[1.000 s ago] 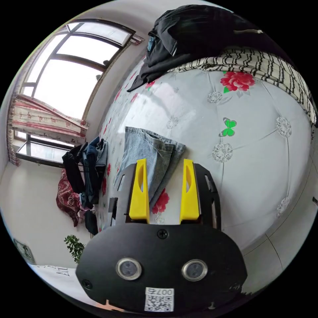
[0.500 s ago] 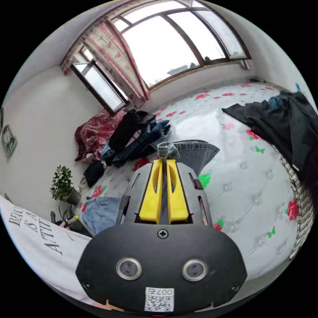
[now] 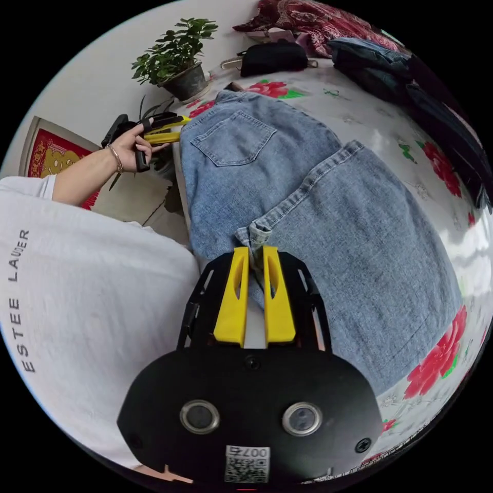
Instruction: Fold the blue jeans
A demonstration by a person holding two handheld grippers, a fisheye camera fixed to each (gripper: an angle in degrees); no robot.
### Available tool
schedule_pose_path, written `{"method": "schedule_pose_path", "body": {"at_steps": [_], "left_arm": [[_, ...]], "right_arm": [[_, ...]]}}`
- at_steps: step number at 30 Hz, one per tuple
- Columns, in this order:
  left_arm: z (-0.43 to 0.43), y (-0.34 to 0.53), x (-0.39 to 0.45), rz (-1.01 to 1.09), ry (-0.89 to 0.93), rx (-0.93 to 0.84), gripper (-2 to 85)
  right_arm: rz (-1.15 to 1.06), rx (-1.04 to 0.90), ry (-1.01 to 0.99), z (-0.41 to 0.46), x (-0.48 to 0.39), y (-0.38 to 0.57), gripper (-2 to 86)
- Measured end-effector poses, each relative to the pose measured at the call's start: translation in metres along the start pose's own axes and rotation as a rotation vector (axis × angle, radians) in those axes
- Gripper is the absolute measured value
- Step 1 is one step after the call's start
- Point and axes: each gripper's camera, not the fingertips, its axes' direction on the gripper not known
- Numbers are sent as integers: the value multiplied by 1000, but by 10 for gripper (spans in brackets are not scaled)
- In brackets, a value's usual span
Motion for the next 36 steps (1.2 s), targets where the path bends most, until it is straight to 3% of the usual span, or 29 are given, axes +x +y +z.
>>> {"method": "schedule_pose_path", "body": {"at_steps": [4,7,10,12,16,20,23,24,26,29,36], "left_arm": [[-1,-2,-19,-48,104,-15,49],[-14,1,-1,27,158,36,43],[-29,11,79,356,159,59,42],[-28,35,164,690,158,17,42],[-9,104,265,1079,243,-92,43],[57,214,333,1376,355,-347,48],[126,284,346,1522,285,-632,52],[144,297,344,1513,244,-765,58],[142,295,338,1510,295,-810,63],[127,250,327,1425,252,-726,73],[117,109,249,910,-4,-592,125]], "right_arm": [[-32,46,20,-30,0,10,25],[95,183,10,-65,17,34,29],[286,344,-24,-93,46,78,32],[454,421,-7,-106,74,120,32],[648,515,-28,-125,112,186,34],[830,641,14,-143,139,257,40],[926,660,-12,-141,159,293,54],[954,666,-46,-139,167,305,60],[964,691,-80,-138,175,319,68],[962,670,-145,-130,195,331,82],[897,538,-376,-98,260,314,94]]}}
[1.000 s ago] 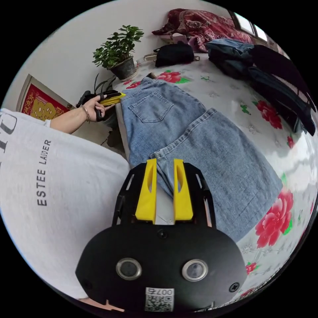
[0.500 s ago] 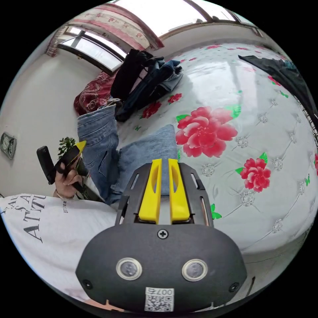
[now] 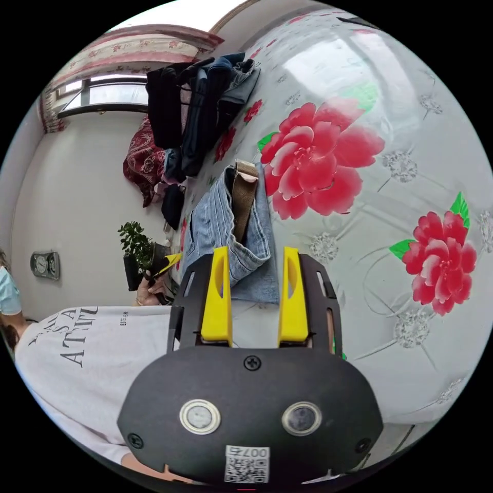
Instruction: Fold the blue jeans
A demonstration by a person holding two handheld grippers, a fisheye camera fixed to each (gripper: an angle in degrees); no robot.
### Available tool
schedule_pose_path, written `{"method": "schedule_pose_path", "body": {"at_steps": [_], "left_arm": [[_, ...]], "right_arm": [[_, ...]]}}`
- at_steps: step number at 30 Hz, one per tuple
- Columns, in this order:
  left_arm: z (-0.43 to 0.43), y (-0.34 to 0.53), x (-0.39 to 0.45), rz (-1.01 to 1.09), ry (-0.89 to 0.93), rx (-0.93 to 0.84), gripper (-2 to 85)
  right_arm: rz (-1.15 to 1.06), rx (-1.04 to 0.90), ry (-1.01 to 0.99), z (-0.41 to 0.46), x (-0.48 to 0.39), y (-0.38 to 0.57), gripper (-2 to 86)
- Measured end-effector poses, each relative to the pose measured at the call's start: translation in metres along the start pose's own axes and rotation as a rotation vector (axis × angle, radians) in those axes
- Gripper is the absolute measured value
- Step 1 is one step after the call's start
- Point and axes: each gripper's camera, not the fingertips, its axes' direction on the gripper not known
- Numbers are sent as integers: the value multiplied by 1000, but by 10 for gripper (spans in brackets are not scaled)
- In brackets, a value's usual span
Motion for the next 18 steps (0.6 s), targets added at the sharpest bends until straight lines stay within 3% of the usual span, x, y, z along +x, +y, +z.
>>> {"method": "schedule_pose_path", "body": {"at_steps": [5,9,14,18], "left_arm": [[31,-8,-23,-98,143,-149,141],[47,-29,-15,-95,190,-228,53],[-11,-69,-6,-31,332,-88,11],[-115,-131,16,197,226,38,8]], "right_arm": [[-56,-148,38,22,-3,-35,84],[-47,-232,-10,21,-6,-52,62],[-112,-178,-60,5,-59,-79,36],[-322,-126,-144,2,-157,-133,24]]}}
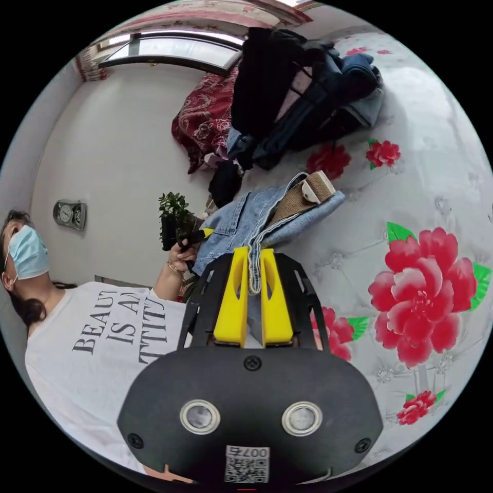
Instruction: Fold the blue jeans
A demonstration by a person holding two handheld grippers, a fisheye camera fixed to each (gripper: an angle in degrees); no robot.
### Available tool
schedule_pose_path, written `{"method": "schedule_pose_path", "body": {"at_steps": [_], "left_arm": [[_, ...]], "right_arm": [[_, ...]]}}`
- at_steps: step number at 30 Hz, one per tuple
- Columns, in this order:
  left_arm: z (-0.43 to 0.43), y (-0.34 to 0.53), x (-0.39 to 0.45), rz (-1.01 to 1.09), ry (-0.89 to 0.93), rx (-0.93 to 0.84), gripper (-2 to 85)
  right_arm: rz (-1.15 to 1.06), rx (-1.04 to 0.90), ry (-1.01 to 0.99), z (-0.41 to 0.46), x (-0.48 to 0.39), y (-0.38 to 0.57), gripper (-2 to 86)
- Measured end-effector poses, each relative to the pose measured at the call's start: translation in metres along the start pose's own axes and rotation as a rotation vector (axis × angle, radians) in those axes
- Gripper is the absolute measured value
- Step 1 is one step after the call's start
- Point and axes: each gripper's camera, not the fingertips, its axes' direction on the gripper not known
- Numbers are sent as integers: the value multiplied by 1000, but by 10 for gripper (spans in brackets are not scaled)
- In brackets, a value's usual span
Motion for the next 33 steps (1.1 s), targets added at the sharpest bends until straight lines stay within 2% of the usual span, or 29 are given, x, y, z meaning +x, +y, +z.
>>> {"method": "schedule_pose_path", "body": {"at_steps": [3,7,10,11,13,16,19,21,24,27,30,33], "left_arm": [[-87,-46,16,136,-82,133,12],[-175,-115,14,219,-189,292,28],[-201,-175,-10,140,-396,373,77],[-198,-188,-25,54,-506,377,84],[-181,-186,-42,-55,-661,367,84],[-118,-136,-56,-93,-672,331,78],[-26,-62,-47,-90,-667,120,28],[32,0,-7,-28,-677,-6,-1],[79,53,50,84,-589,-153,-7],[110,72,93,193,-530,-299,-9],[125,67,130,317,-622,-360,-9],[129,52,160,309,-662,-356,-10]], "right_arm": [[-182,74,-53,9,-62,-75,21],[-357,152,-79,35,-132,-180,21],[-408,253,81,74,-163,-252,22],[-389,264,198,95,-165,-270,20],[-335,211,338,130,-157,-281,16],[-346,61,385,181,-136,-237,7],[-283,-199,577,227,-91,-147,0],[-195,-471,710,246,-52,-58,-2],[-98,-702,846,240,-31,39,-2],[-62,-757,879,232,-32,98,-2],[-116,-548,900,224,-47,119,0],[-166,-506,851,218,-50,129,5]]}}
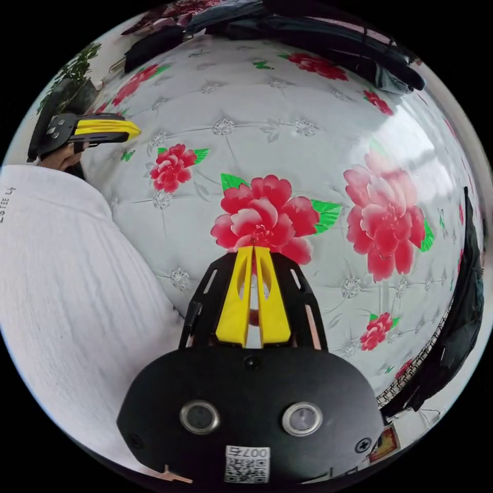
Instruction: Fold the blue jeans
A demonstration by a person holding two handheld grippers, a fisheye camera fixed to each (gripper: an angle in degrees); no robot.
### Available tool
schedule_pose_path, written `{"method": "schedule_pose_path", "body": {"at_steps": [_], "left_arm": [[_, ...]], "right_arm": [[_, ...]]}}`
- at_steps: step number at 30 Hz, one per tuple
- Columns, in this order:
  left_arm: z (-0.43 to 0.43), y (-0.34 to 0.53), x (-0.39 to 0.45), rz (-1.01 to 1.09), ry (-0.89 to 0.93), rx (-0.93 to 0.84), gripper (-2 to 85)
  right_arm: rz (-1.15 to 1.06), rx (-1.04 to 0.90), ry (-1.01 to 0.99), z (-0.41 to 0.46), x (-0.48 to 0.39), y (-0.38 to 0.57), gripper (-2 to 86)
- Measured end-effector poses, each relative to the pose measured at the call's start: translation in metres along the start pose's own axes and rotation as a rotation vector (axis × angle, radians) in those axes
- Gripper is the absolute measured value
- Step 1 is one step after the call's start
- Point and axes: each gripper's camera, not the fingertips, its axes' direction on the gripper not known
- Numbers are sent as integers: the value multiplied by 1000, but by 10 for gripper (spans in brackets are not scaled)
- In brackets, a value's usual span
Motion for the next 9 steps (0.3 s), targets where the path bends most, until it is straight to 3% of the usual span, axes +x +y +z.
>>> {"method": "schedule_pose_path", "body": {"at_steps": [4,7,9], "left_arm": [[-14,-19,29,-75,31,-40,-9],[-18,-26,67,-104,-14,-82,-8],[-30,-30,98,-118,-114,-70,-8]], "right_arm": [[146,116,-187,-8,39,22,24],[440,380,-205,-37,103,81,45],[695,627,-116,-70,166,160,62]]}}
